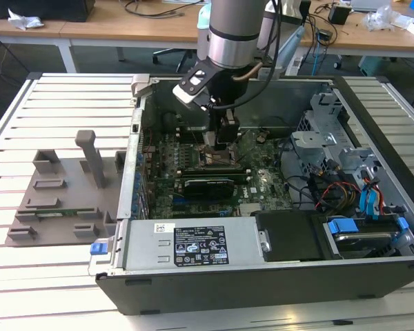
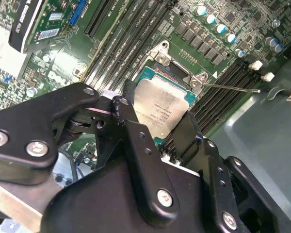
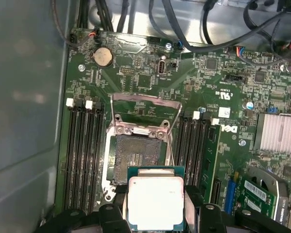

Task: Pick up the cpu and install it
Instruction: 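Place the cpu into insertion slot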

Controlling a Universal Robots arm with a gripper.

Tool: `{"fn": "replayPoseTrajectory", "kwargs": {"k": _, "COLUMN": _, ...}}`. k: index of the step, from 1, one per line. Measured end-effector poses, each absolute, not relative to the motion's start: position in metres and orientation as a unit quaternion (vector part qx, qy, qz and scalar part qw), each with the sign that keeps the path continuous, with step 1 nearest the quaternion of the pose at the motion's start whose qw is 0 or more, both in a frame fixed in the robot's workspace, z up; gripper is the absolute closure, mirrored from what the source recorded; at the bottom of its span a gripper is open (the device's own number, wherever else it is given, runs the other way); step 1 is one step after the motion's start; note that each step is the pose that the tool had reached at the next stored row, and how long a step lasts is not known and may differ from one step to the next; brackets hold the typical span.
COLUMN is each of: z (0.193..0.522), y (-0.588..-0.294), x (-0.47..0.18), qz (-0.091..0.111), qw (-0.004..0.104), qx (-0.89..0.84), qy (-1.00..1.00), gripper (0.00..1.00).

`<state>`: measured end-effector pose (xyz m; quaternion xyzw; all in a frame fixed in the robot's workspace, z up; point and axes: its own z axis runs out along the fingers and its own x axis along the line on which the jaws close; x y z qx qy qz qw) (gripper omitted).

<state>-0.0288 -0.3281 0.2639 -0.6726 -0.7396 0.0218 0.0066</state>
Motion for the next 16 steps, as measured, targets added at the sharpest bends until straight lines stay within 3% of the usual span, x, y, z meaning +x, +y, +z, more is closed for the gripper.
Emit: {"fn": "replayPoseTrajectory", "kwargs": {"k": 16, "z": 0.2588, "y": -0.3267, "x": -0.0276, "qz": 0.022, "qw": 0.007, "qx": -0.685, "qy": -0.728, "gripper": 0.45}}
